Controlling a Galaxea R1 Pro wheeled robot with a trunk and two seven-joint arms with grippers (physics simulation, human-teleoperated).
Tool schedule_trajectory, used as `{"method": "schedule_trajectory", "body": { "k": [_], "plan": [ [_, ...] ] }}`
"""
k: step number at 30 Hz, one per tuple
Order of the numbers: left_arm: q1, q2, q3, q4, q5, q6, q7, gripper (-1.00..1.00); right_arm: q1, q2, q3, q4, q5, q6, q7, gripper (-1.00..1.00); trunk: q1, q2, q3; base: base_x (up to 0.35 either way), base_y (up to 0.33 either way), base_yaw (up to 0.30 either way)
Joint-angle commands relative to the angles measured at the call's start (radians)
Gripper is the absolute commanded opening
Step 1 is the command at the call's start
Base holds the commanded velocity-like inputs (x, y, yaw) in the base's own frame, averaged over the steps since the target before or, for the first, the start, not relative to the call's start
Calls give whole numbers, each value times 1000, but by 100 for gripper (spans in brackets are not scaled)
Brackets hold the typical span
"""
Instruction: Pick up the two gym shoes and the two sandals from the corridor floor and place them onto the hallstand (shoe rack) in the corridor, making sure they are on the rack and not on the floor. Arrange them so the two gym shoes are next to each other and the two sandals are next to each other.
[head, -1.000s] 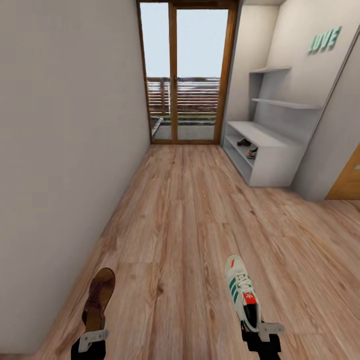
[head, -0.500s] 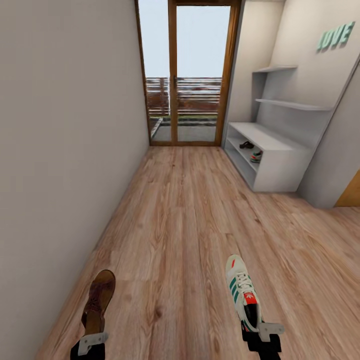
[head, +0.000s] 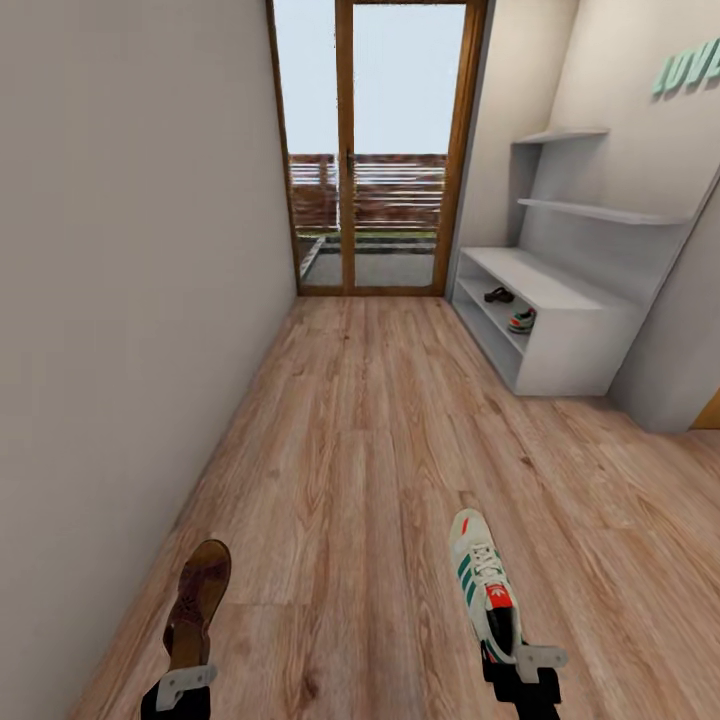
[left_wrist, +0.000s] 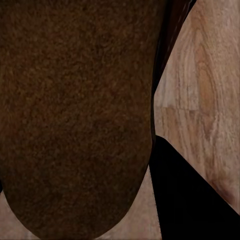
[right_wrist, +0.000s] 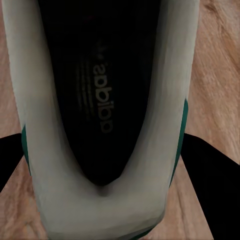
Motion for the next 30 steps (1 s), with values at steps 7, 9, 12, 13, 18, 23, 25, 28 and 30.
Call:
{"method": "schedule_trajectory", "body": {
  "k": [7, 9, 12, 13, 18, 23, 25, 28, 30],
  "plan": [
    [-1, -3, 4, 0, -1, -2, -12, -100, 0, -3, 8, 1, -7, -2, -6, -100, 0, 0, -1, 338, 0, 0],
    [-1, -2, 4, 0, -1, -2, -11, -100, 0, -3, 8, 1, -7, -2, -6, -100, 0, 0, -1, 338, 0, 0],
    [-1, -2, 5, 1, -1, -2, -12, -100, 0, -3, 9, 1, -8, -2, -7, -100, 0, 0, -1, 338, 0, 0],
    [-1, -2, 5, 1, -1, -2, -12, -100, 0, -3, 9, 1, -8, -2, -7, -100, 0, 0, -1, 338, 0, 0],
    [-1, -2, 5, 1, 0, -2, -12, -100, 0, -3, 9, 1, -8, -2, -7, -100, 0, 0, -1, 338, 0, 0],
    [-1, -2, 5, 1, 0, -2, -12, -100, 0, -3, 9, 1, -8, -2, -7, -100, 0, 0, -1, 338, 0, 0],
    [-1, -2, 5, 1, 0, -2, -12, -100, 0, -2, 9, 1, -8, -2, -6, -100, 0, 0, -1, 338, 0, 0],
    [-1, -2, 5, 1, 1, -2, -12, -100, 0, -2, 10, 1, -8, -2, -6, -100, 0, 0, -1, 338, 0, 0],
    [-1, -2, 5, 1, 1, -2, -12, -100, 0, -2, 10, 1, -8, -2, -6, -100, 0, 0, -1, 338, 0, 0]
  ]
}}
